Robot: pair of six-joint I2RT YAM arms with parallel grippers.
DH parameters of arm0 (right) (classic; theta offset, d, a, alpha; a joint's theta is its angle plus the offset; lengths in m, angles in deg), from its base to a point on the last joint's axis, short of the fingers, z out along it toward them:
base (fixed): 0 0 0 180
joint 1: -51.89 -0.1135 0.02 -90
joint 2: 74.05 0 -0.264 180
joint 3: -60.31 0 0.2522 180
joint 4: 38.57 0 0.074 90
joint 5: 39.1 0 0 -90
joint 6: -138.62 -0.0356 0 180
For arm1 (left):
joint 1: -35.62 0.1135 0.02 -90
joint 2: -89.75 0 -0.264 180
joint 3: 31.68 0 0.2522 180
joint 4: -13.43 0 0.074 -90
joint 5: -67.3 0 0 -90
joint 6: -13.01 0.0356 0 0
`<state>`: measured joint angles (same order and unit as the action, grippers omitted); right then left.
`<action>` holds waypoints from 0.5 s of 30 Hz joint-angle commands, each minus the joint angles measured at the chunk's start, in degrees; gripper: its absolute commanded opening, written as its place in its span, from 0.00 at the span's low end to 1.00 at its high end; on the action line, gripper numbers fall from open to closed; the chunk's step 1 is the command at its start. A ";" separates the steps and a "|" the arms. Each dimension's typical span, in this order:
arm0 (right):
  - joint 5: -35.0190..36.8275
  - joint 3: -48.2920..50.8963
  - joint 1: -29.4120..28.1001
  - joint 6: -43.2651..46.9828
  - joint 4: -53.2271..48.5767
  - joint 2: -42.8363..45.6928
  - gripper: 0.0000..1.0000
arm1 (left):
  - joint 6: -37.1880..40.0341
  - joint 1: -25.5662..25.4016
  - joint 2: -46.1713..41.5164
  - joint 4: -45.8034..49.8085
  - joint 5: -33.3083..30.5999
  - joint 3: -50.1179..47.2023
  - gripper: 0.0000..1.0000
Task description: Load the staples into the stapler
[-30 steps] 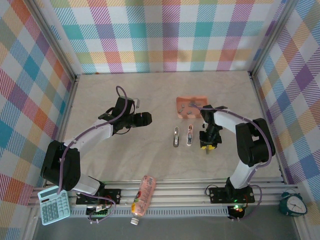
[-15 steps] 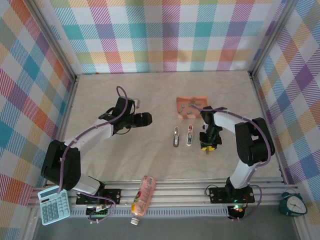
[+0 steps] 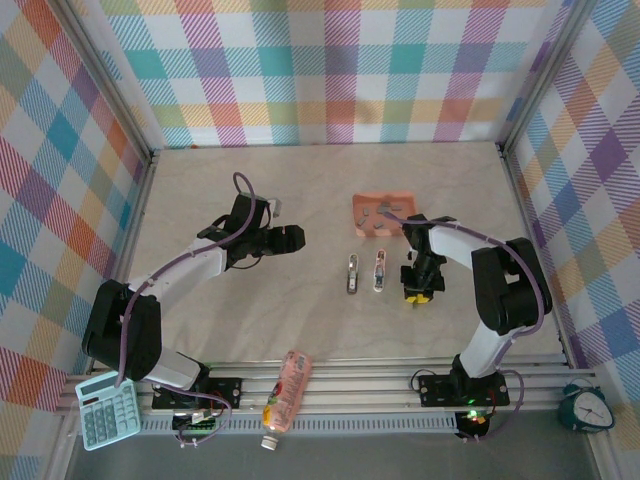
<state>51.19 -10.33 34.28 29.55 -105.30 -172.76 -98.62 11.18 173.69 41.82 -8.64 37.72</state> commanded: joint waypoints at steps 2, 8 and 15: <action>0.46 0.90 -1.06 -0.88 -1.13 0.91 0.16 | -0.29 0.67 0.35 -0.62 0.24 -0.38 0.76; 1.68 1.89 -2.19 -2.27 0.66 8.16 0.14 | -0.35 0.65 0.35 -0.69 0.22 -0.42 0.76; 3.26 6.51 -8.06 -8.79 10.76 23.22 0.15 | -1.44 0.67 1.99 -1.19 1.19 -0.35 0.76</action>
<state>53.53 -6.35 28.95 25.49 -100.25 -155.04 -98.88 11.18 174.31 41.75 -8.57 37.72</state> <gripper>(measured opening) 0.155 0.759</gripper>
